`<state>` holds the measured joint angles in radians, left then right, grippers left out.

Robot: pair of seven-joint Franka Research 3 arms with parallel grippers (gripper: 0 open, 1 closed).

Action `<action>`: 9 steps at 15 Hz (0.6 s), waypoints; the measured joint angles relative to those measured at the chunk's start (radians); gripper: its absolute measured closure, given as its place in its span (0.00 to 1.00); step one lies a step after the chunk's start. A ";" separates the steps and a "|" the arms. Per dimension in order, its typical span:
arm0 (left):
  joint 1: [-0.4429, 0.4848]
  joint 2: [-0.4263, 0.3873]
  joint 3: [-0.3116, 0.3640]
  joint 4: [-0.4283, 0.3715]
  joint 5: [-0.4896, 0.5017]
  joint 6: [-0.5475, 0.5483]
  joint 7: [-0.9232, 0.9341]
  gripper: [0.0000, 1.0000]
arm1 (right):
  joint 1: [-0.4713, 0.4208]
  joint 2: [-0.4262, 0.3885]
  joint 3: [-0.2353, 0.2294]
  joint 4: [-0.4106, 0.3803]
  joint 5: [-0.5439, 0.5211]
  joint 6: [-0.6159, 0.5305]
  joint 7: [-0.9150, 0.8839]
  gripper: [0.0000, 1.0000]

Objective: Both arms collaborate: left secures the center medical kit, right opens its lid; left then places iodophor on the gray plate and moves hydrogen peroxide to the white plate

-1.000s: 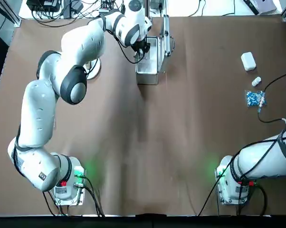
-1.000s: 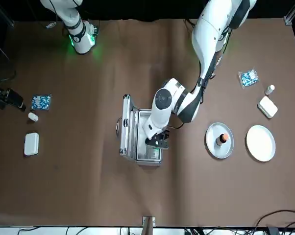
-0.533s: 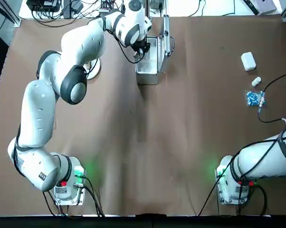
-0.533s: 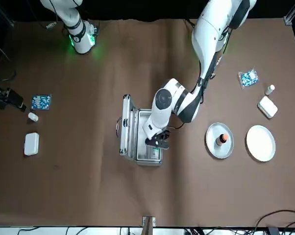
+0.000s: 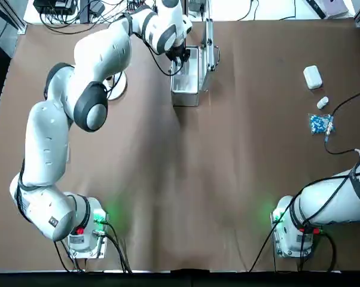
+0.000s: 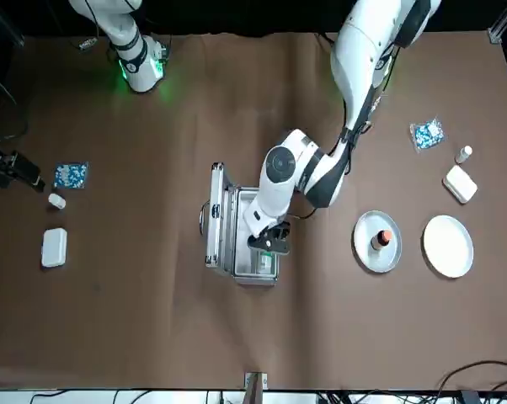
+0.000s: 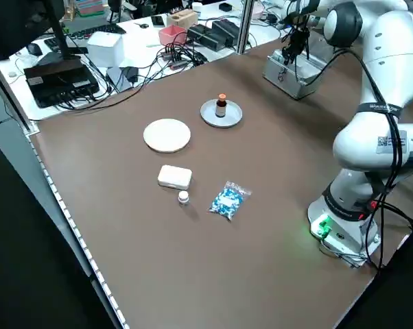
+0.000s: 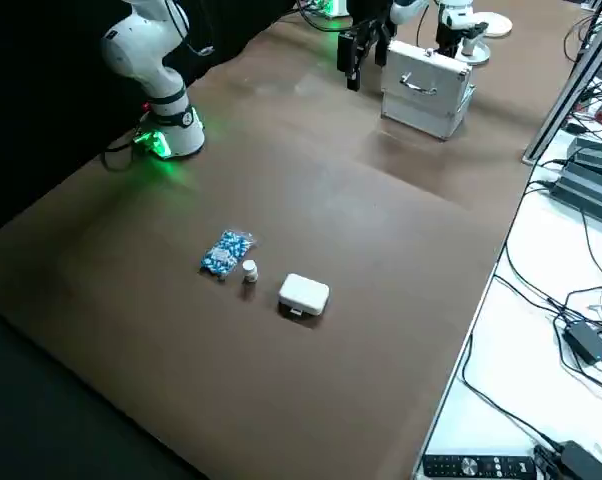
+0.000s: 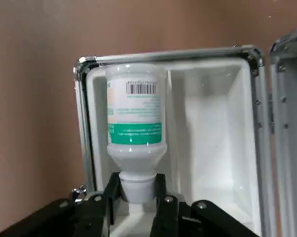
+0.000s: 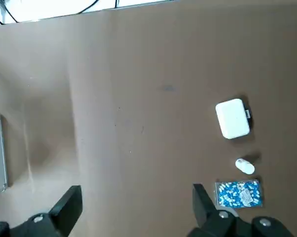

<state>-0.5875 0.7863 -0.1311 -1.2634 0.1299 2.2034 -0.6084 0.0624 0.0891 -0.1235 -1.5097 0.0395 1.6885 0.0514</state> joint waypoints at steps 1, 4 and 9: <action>0.002 -0.009 0.000 0.002 -0.004 -0.002 -0.002 0.68 | 0.000 0.000 0.000 0.000 0.000 0.000 0.000 0.01; 0.016 -0.051 0.002 0.008 -0.064 -0.014 -0.004 0.68 | 0.000 0.000 0.000 0.000 0.000 0.000 0.000 0.01; 0.067 -0.111 0.002 0.008 -0.173 -0.067 -0.003 0.68 | 0.000 0.000 0.000 0.000 0.000 0.000 0.000 0.01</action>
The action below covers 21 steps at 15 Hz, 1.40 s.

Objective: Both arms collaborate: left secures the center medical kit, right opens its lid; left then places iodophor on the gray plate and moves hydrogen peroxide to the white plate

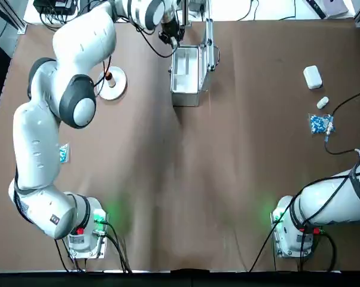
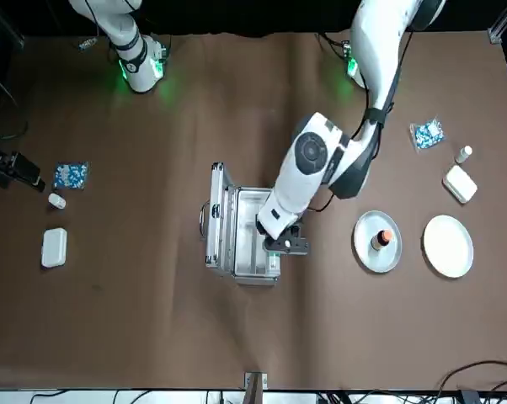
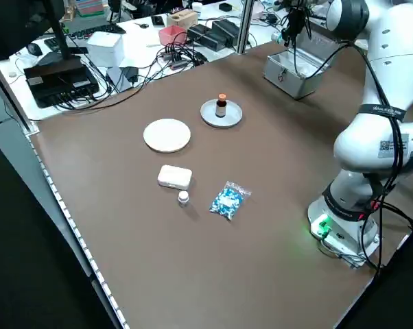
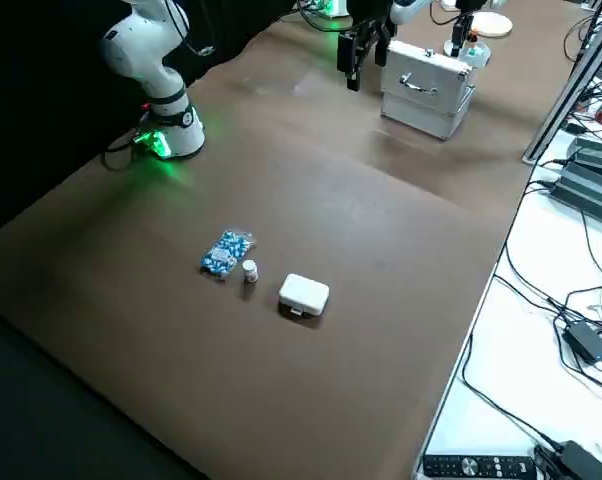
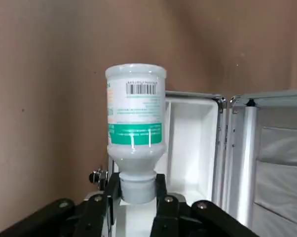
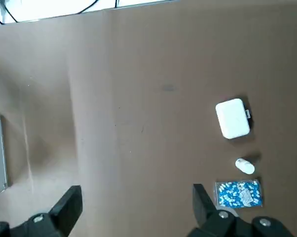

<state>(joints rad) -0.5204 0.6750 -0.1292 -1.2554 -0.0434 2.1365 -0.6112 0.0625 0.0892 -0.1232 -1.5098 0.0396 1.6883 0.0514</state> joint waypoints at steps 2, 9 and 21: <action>0.019 -0.011 0.000 0.000 -0.055 -0.017 0.000 0.68 | 0.000 0.000 0.000 0.000 0.000 0.000 0.000 0.01; 0.161 -0.055 -0.001 0.001 -0.241 -0.112 0.024 0.68 | 0.000 0.000 0.000 0.000 0.000 0.000 0.000 0.01; 0.496 -0.099 -0.023 0.001 -0.554 -0.445 0.032 0.68 | 0.000 0.000 0.000 -0.001 0.000 0.000 0.000 0.01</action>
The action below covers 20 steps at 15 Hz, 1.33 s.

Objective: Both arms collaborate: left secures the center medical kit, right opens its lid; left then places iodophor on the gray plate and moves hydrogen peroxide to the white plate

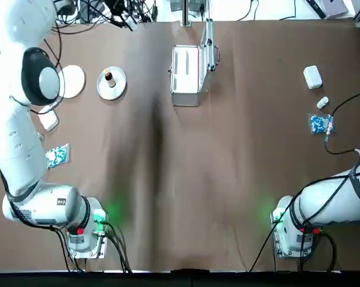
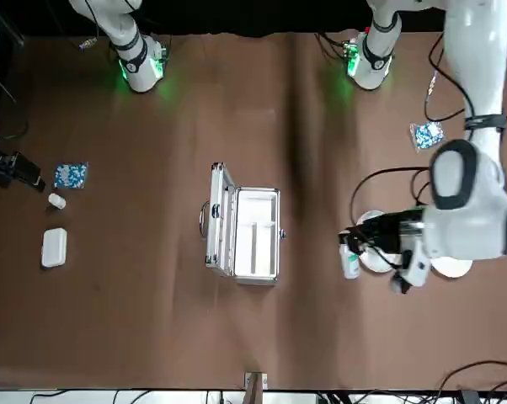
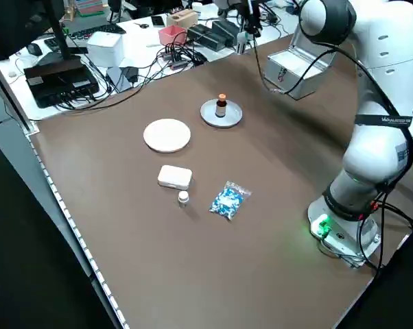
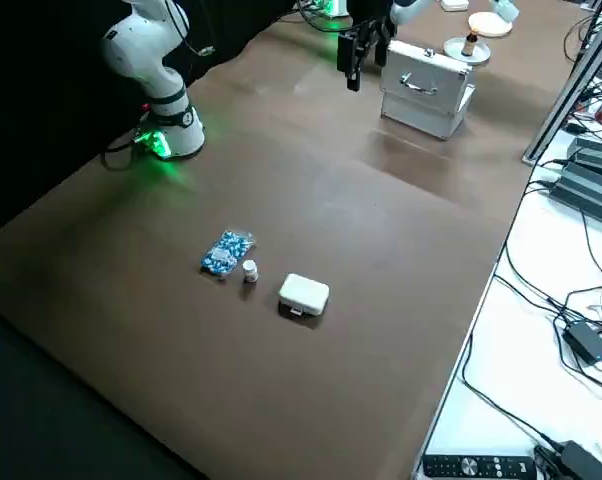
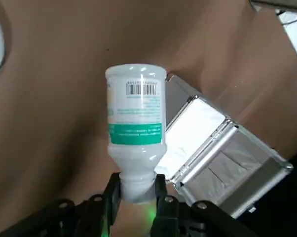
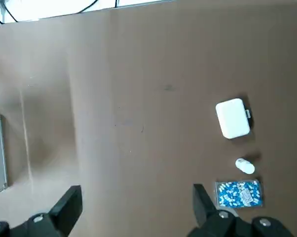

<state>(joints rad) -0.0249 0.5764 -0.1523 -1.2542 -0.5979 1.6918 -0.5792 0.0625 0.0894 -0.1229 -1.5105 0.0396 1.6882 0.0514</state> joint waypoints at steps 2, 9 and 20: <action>0.063 -0.002 -0.001 0.000 -0.039 -0.051 0.000 0.68 | 0.000 0.000 0.000 0.000 0.000 0.000 0.000 0.01; 0.274 -0.013 0.002 -0.006 -0.262 -0.175 0.003 0.68 | 0.000 0.000 0.000 0.000 0.000 0.000 0.000 0.01; 0.542 0.158 0.005 -0.024 -0.475 -0.308 0.009 0.68 | 0.000 0.000 0.000 0.000 0.000 0.000 0.000 0.01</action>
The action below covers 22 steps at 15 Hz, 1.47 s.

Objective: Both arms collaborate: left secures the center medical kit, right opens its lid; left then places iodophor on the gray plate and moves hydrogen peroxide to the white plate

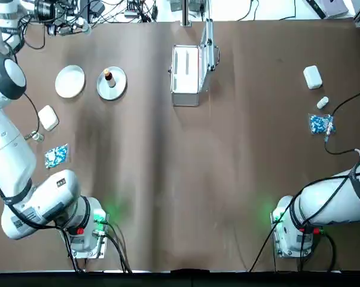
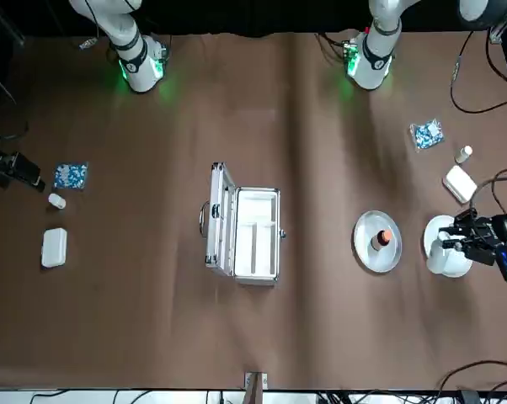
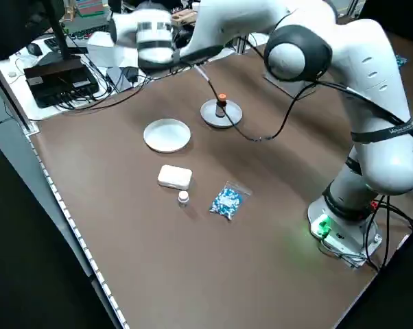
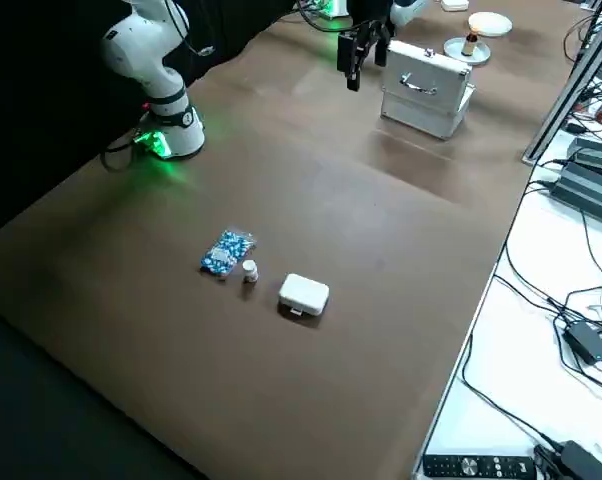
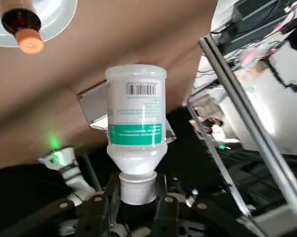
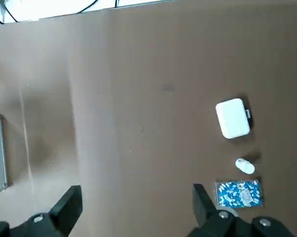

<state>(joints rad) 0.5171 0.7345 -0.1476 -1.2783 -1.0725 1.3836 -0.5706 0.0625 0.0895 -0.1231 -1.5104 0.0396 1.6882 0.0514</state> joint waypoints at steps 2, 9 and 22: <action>0.035 0.036 0.000 -0.001 -0.028 -0.024 0.000 0.68 | 0.000 0.000 0.000 0.000 0.000 0.000 0.000 0.01; 0.097 0.115 0.005 -0.004 -0.037 -0.062 -0.134 0.68 | 0.000 0.000 0.000 0.000 0.000 0.000 0.000 0.01; 0.133 0.220 0.091 0.010 -0.045 -0.062 -0.220 0.68 | 0.000 0.000 0.000 0.000 0.000 0.000 0.000 0.01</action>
<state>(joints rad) 0.6505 0.9549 -0.0564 -1.2687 -1.1170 1.3215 -0.7904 0.0625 0.0895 -0.1231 -1.5104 0.0396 1.6883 0.0514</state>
